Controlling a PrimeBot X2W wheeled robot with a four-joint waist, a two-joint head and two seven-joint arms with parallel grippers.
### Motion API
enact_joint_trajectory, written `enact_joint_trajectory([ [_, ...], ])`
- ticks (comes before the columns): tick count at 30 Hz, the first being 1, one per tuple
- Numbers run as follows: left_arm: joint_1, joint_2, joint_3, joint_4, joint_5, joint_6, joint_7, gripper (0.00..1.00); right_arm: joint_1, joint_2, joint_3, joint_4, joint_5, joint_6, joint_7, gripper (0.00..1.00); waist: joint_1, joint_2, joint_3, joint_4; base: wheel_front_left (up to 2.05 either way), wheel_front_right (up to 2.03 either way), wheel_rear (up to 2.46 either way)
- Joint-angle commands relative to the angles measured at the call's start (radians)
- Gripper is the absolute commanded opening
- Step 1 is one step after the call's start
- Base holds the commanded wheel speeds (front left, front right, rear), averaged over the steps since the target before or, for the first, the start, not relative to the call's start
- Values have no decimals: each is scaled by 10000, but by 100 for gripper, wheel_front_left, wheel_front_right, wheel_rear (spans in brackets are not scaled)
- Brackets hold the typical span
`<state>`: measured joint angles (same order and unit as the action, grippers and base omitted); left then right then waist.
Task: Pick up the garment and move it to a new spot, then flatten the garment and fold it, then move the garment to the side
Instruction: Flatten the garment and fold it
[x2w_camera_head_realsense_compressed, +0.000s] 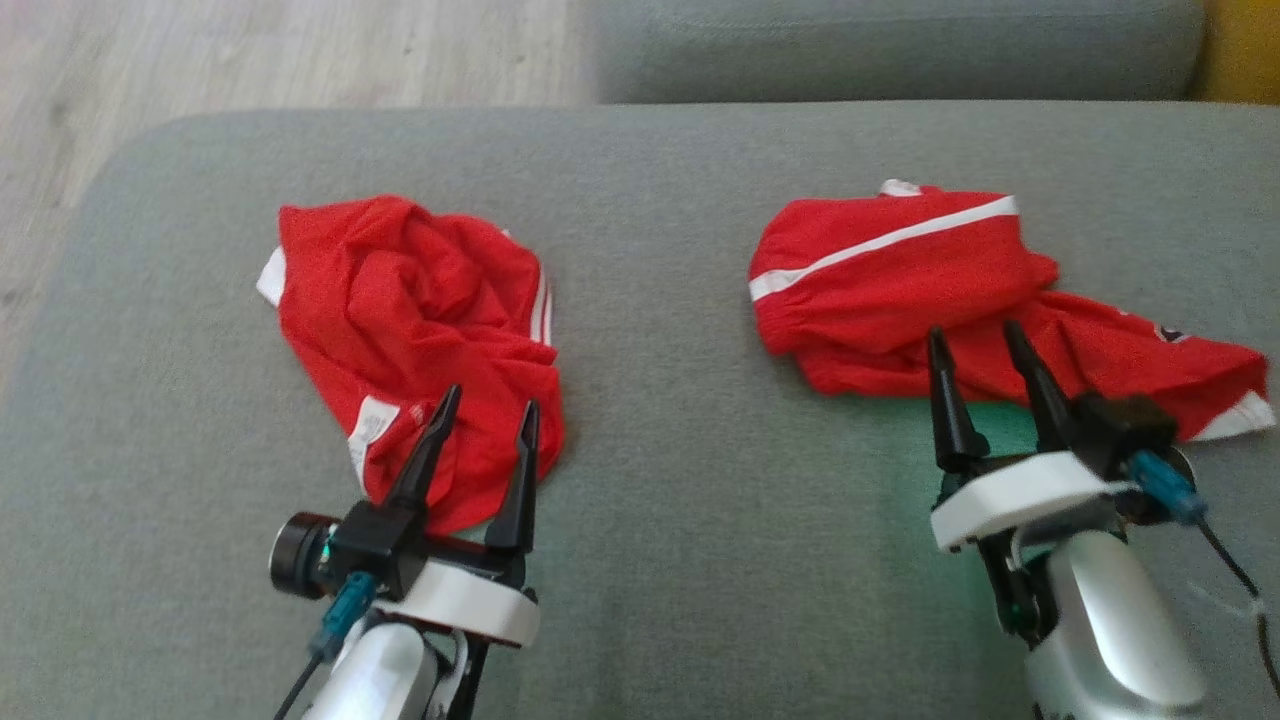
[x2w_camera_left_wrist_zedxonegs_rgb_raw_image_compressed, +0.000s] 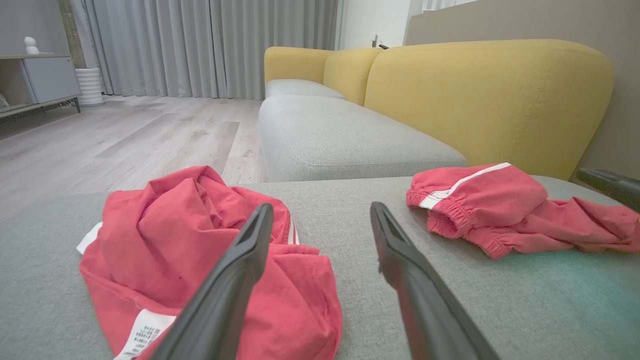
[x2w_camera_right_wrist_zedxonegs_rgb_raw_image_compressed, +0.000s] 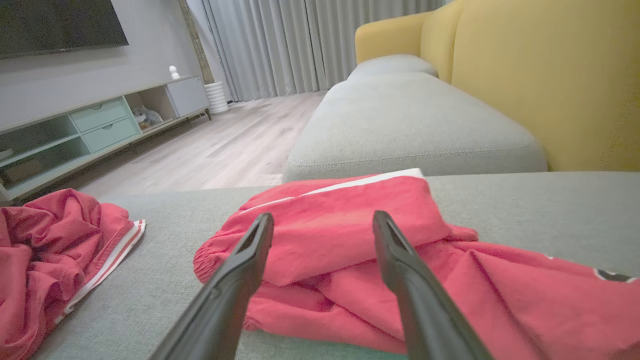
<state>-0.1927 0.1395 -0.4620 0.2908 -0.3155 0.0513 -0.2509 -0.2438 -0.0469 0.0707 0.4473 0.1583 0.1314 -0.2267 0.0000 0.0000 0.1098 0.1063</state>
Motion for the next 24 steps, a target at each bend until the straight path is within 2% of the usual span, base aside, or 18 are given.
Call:
enact_joint_trajectory([
  [1, -588, -50, 346, -214, 90, -68, -109, 100, -668, -34, 357, -33, 155, -7, 234, 100, 0, 0, 281, 339, 0, 0, 0],
  [9, -739, -238, 352, -66, 170, -204, -109, 100, -1472, -34, 569, 1192, 1048, -7, 999, 100, 0, 0, 615, 867, 0, 0, 0],
  [13, -799, -324, 389, -9, 219, -263, -109, 100, -1921, -34, 744, 1904, 964, -7, 1081, 100, 0, 0, 728, 1053, 0, 0, 0],
  [20, -826, -427, 514, 10, 327, -325, -109, 100, -2516, -34, 936, 3177, -32, -7, 1111, 100, 0, 0, 918, 1097, 0, 0, 0],
  [21, -827, -435, 525, 28, 343, -340, -109, 100, -2589, -34, 988, 3292, -31, -7, 1082, 96, 0, 0, 937, 1083, 0, 0, 0],
  [22, -830, -441, 539, 43, 362, -351, -109, 100, -2660, -34, 1032, 3402, -24, -7, 1040, 35, 0, 0, 949, 1065, 0, 0, 0],
  [23, -834, -447, 554, 55, 383, -360, -109, 100, -2728, -34, 1039, 3482, -56, -7, 930, 0, 0, 0, 955, 1044, 0, 0, 0],
  [24, -838, -454, 568, 69, 402, -368, -109, 100, -2789, -34, 1015, 3545, -40, -7, 789, 0, 0, 0, 949, 1026, 0, 0, 0],
])
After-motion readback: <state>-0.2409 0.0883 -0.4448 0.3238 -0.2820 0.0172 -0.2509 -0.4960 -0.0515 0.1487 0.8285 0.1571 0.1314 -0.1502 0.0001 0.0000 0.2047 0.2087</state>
